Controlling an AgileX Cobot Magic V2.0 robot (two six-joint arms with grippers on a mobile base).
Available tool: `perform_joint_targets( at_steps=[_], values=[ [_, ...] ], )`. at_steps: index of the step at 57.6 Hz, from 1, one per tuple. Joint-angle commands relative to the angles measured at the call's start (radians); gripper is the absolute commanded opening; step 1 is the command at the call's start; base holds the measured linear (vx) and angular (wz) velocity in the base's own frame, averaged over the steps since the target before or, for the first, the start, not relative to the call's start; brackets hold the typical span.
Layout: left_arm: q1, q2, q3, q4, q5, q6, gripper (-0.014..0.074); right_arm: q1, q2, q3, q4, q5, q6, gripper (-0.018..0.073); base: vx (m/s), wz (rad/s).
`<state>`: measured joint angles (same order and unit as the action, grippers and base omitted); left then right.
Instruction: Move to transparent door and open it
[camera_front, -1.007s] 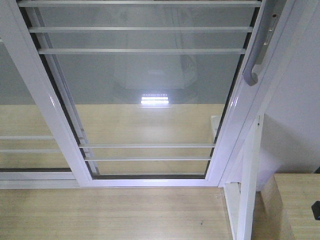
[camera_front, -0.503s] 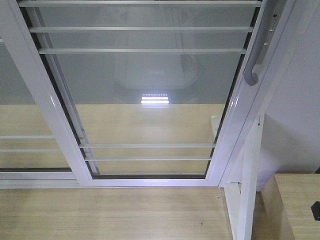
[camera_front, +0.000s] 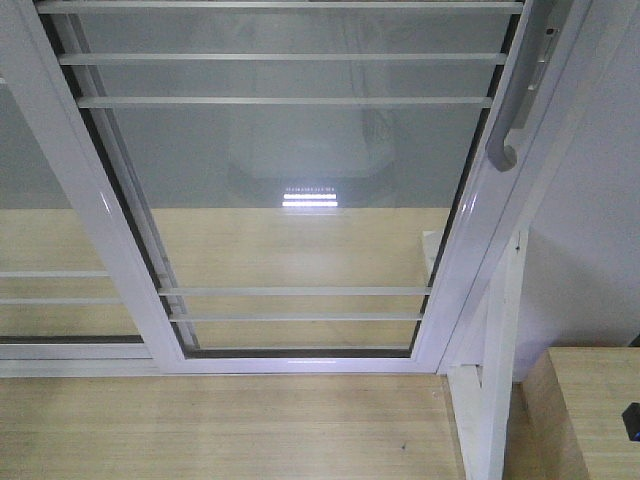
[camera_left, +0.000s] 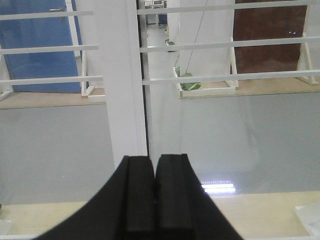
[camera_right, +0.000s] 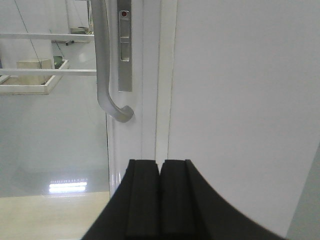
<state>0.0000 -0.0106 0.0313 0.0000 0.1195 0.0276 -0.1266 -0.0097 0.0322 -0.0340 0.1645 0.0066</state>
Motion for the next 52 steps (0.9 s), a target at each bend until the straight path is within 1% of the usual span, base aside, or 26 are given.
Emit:
perform_joint_targets(
  at_steps=[1, 19, 23, 33, 44, 52],
  values=[
    [0.001, 0.007, 0.015, -0.007, -0.074, -0.011, -0.0006, -0.004, -0.004, 0.001, -0.004, -0.078, -0.007, -0.0008, 0.0, 0.0],
    [0.001, 0.007, 0.015, -0.006, -0.078, -0.008, -0.0006, -0.004, -0.004, 0.001, -0.009, -0.079, -0.007, -0.0008, 0.0, 0.0],
    [0.001, 0.007, 0.015, -0.006, -0.078, -0.008, -0.0006, -0.004, -0.004, 0.001, -0.012, -0.083, -0.02, -0.0008, 0.0, 0.0],
    [0.001, 0.007, 0.015, -0.006, -0.078, -0.009, -0.0006, -0.004, -0.004, 0.001, -0.012, -0.129, -0.018, -0.0008, 0.0, 0.0],
    [0.001, 0.007, 0.015, -0.006, -0.078, -0.01, -0.0006, -0.004, -0.004, 0.001, -0.01, -0.217, -0.018, -0.0008, 0.0, 0.0],
    [0.001, 0.007, 0.015, -0.007, -0.078, -0.01, -0.0006, -0.004, -0.004, 0.001, -0.008, -0.222, -0.016, -0.0008, 0.0, 0.0]
  ],
)
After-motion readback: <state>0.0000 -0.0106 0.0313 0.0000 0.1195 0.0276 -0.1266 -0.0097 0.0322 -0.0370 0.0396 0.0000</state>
